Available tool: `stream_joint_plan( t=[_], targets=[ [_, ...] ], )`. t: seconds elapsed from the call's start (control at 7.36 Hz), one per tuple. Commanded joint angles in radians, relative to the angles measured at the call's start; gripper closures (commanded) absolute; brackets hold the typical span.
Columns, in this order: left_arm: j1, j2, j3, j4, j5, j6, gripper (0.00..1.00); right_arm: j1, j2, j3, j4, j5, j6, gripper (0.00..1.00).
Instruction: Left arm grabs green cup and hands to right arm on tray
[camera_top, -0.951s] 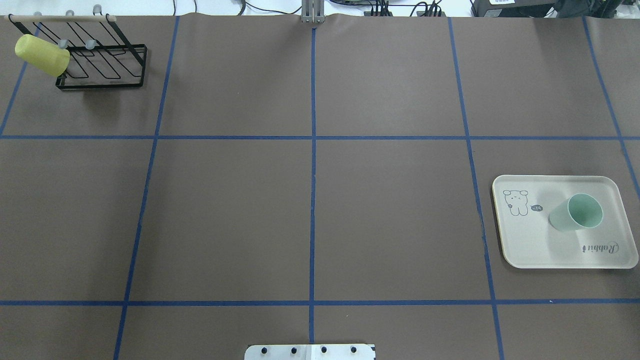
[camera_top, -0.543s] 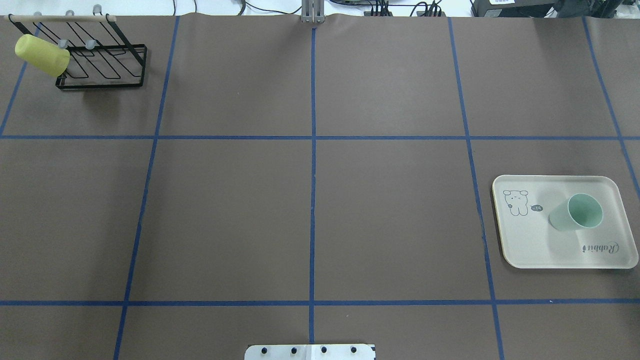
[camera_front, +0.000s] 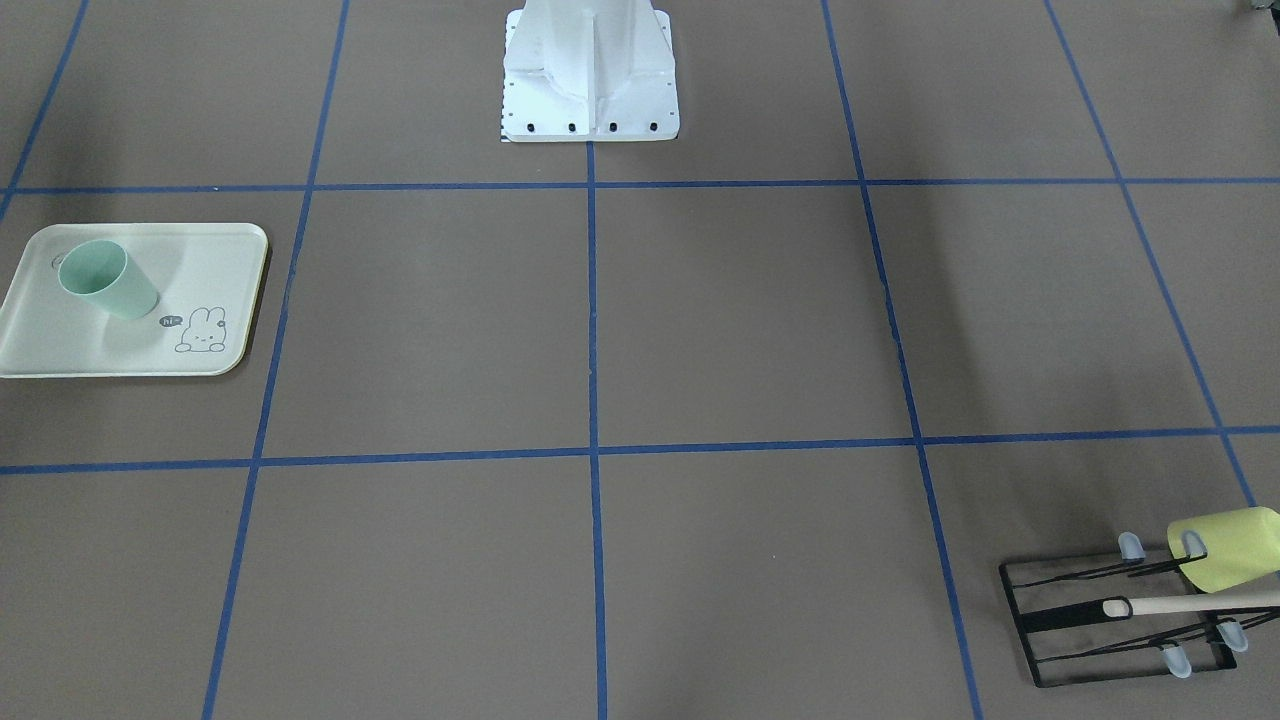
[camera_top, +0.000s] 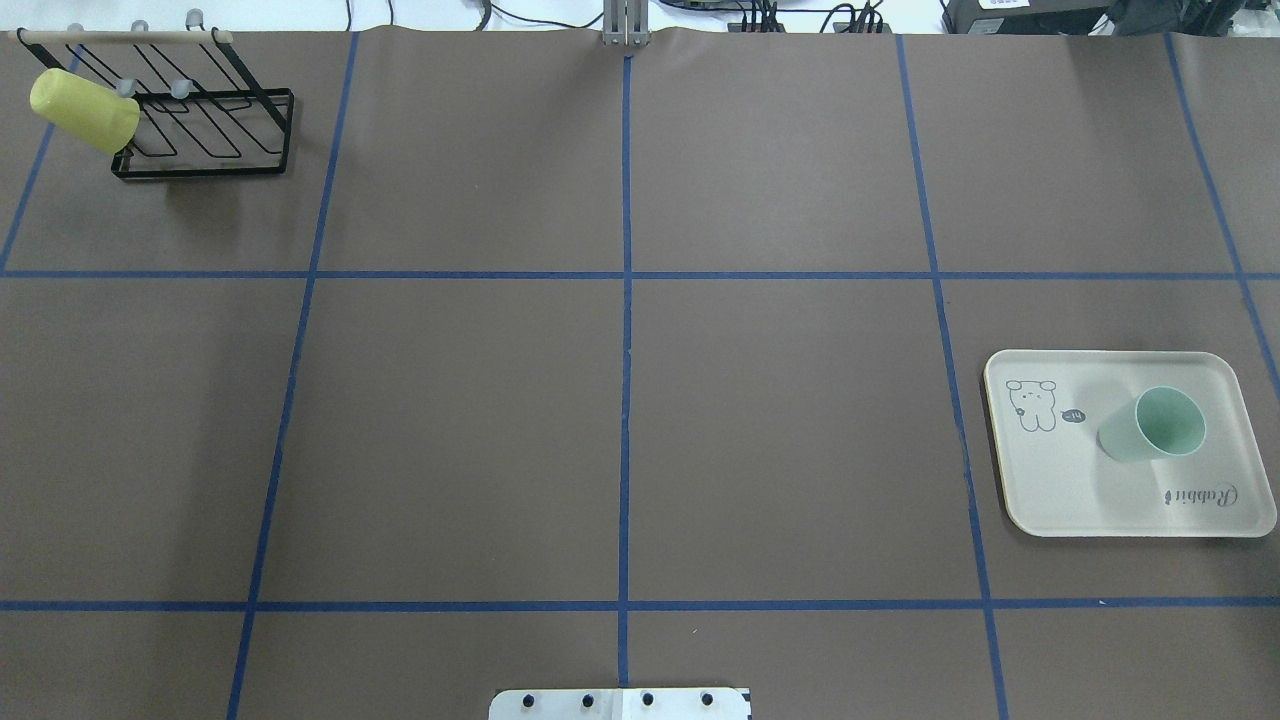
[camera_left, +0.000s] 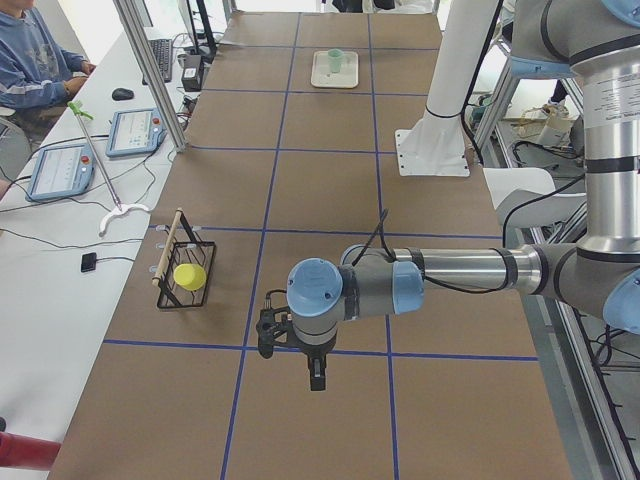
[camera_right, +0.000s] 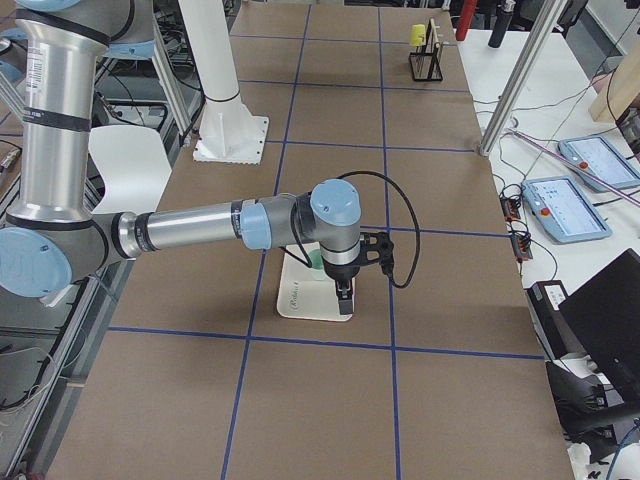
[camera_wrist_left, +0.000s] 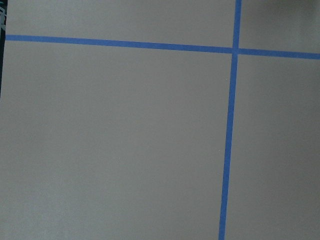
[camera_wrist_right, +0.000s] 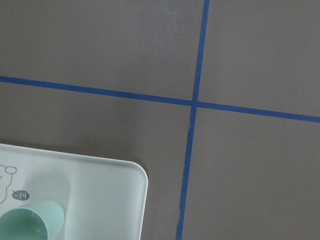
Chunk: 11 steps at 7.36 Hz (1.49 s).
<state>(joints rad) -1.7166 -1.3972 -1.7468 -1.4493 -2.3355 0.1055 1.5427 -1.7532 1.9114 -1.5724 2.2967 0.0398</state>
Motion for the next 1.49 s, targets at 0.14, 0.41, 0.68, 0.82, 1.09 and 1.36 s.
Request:
stream_joint_plan(
  t=[0.14, 0.41, 0.68, 0.82, 1.09, 1.36],
  targets=[
    [0.000, -0.002, 0.009, 0.000, -0.033, -0.029, 0.00, -0.010, -0.019, -0.009, 0.000, 0.004, 0.003, 0.00],
    [0.020, -0.011, 0.009, 0.000, -0.028, -0.112, 0.00, -0.016, -0.019, -0.009, 0.000, 0.001, 0.012, 0.00],
    [0.075, -0.014, 0.010, -0.003, -0.030, -0.165, 0.00, -0.033, -0.006, -0.012, 0.000, 0.010, 0.014, 0.00],
    [0.104, -0.014, 0.009, -0.005, -0.031, -0.168, 0.00, -0.039, -0.006, -0.017, 0.000, 0.003, 0.015, 0.00],
    [0.120, -0.008, 0.007, -0.014, -0.033, -0.167, 0.00, -0.055, -0.006, -0.020, 0.000, -0.002, 0.017, 0.00],
    [0.120, -0.006, 0.009, -0.037, -0.033, -0.170, 0.00, -0.094, -0.005, -0.020, 0.000, -0.046, 0.019, 0.00]
  ],
)
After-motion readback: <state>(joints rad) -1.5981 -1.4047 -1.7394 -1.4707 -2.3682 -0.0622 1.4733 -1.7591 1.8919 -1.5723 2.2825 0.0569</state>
